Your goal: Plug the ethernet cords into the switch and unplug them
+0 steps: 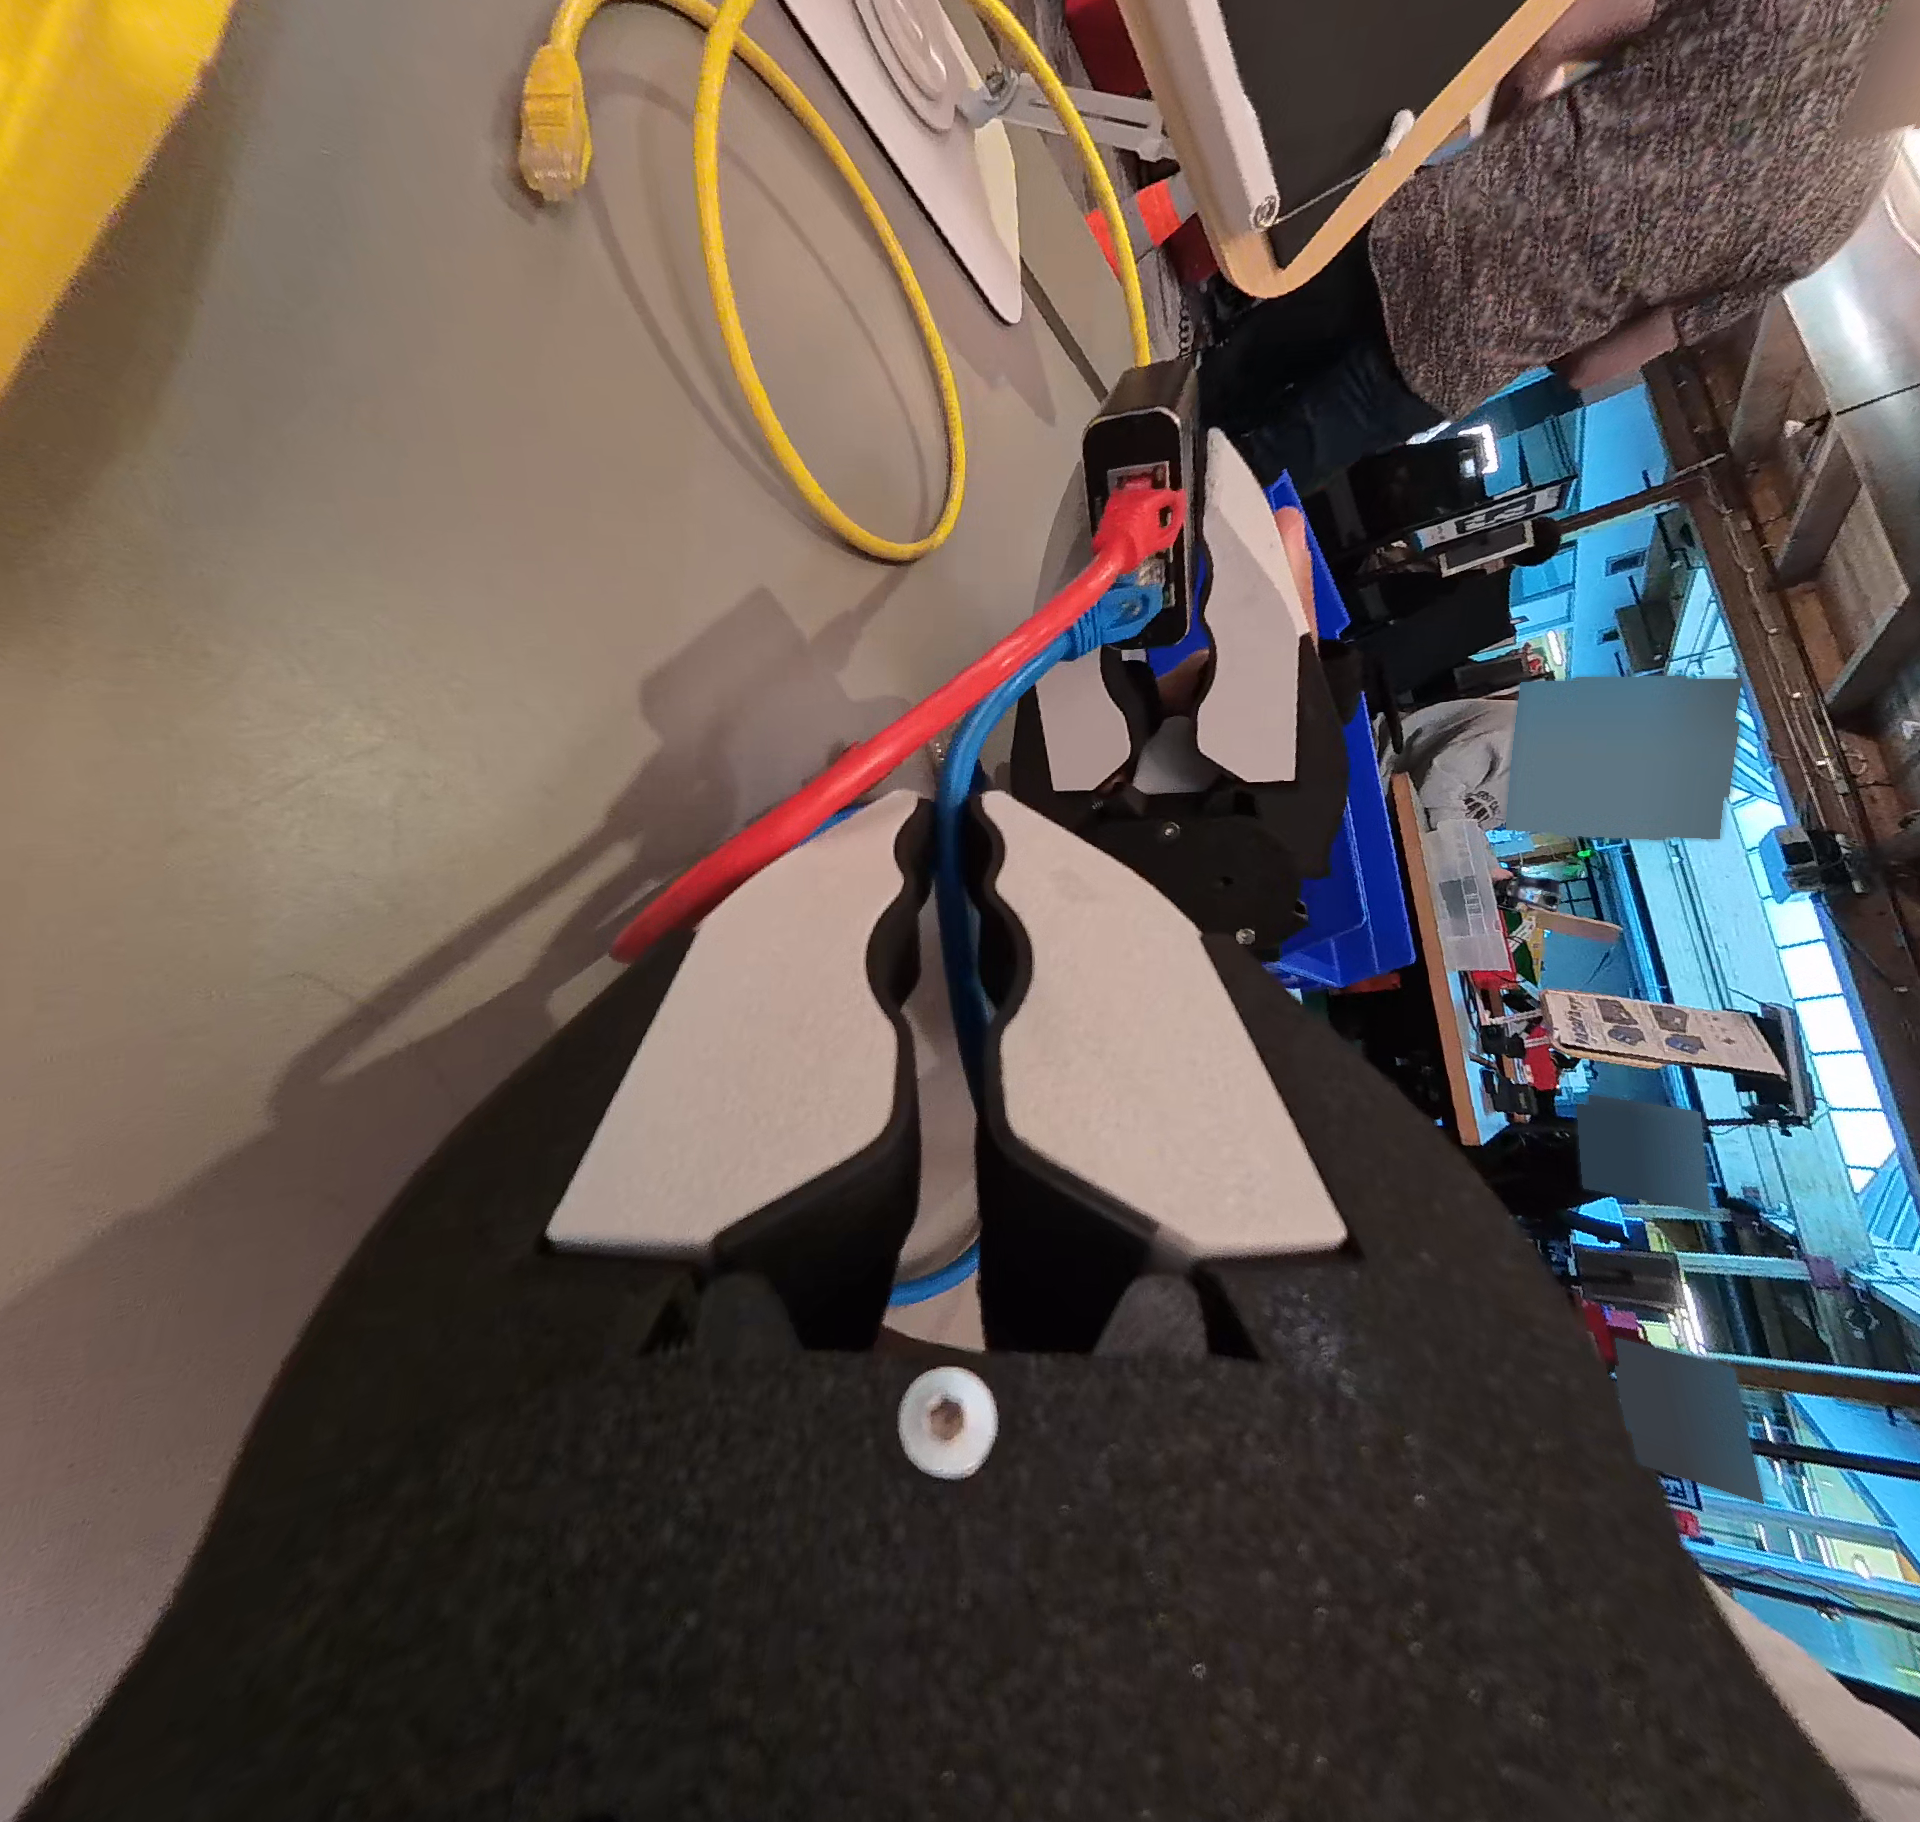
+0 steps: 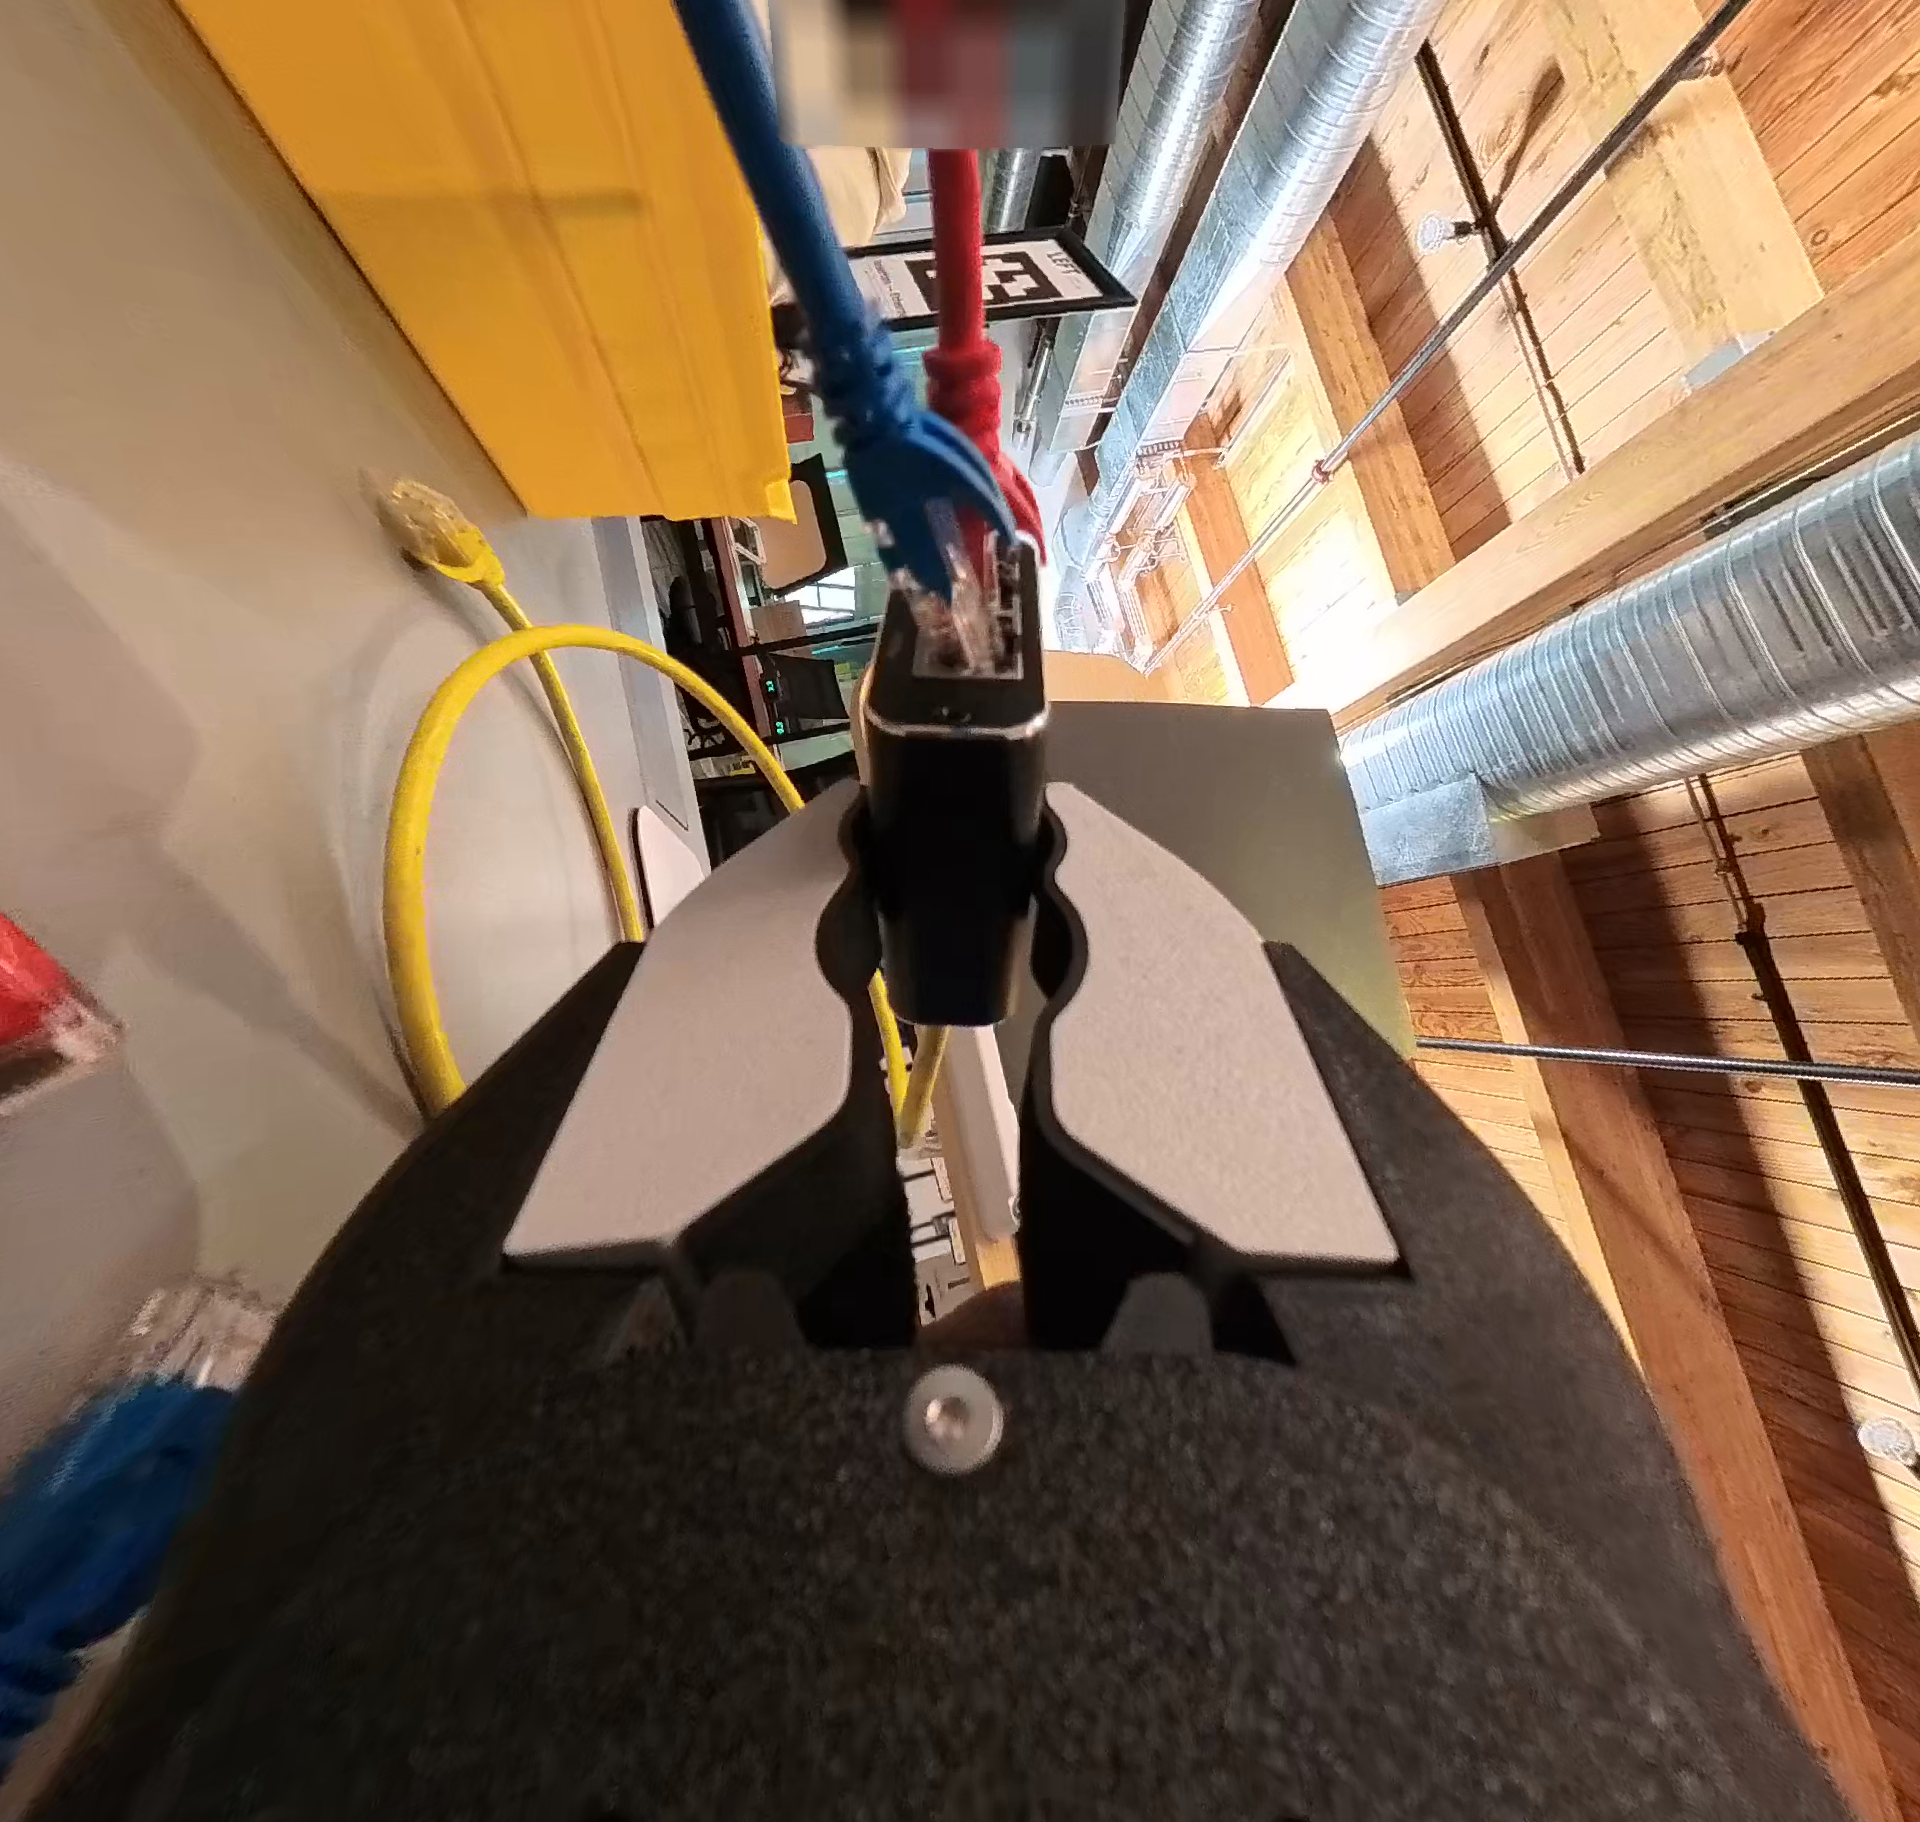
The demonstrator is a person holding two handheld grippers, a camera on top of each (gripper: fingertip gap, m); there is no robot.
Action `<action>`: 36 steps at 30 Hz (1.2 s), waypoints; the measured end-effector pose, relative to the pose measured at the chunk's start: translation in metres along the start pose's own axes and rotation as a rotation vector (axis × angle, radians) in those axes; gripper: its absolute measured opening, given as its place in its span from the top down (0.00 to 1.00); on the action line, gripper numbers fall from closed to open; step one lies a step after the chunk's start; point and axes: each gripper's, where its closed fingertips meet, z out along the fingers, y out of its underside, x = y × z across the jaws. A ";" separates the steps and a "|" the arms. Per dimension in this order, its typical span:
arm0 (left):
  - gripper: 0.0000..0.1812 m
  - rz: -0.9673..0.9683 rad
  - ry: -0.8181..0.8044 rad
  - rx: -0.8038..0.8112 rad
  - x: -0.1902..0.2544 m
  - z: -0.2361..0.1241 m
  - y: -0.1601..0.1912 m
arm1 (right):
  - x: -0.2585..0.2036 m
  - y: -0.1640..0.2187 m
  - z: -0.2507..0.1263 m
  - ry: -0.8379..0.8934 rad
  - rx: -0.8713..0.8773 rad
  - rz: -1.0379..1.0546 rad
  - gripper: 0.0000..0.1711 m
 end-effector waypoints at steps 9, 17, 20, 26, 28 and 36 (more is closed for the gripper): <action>0.97 0.050 0.040 0.009 0.015 -0.001 0.001 | -0.005 0.000 0.000 -0.015 0.009 -0.056 0.85; 0.97 0.151 0.015 -0.040 0.019 0.003 0.011 | -0.006 -0.001 0.001 -0.030 -0.008 -0.011 0.85; 0.91 0.313 -0.011 -0.083 0.020 0.008 0.014 | -0.007 0.004 0.001 -0.050 -0.006 0.041 0.85; 0.79 0.552 0.005 -0.133 0.034 -0.003 0.015 | -0.020 0.009 -0.003 -0.124 0.028 0.095 0.85; 0.80 0.646 -0.011 -0.146 0.035 -0.009 0.014 | -0.024 0.010 -0.002 -0.146 0.031 0.105 0.85; 0.83 0.961 -0.139 -0.262 0.017 0.008 0.028 | -0.017 -0.018 -0.013 -0.111 0.145 0.102 0.85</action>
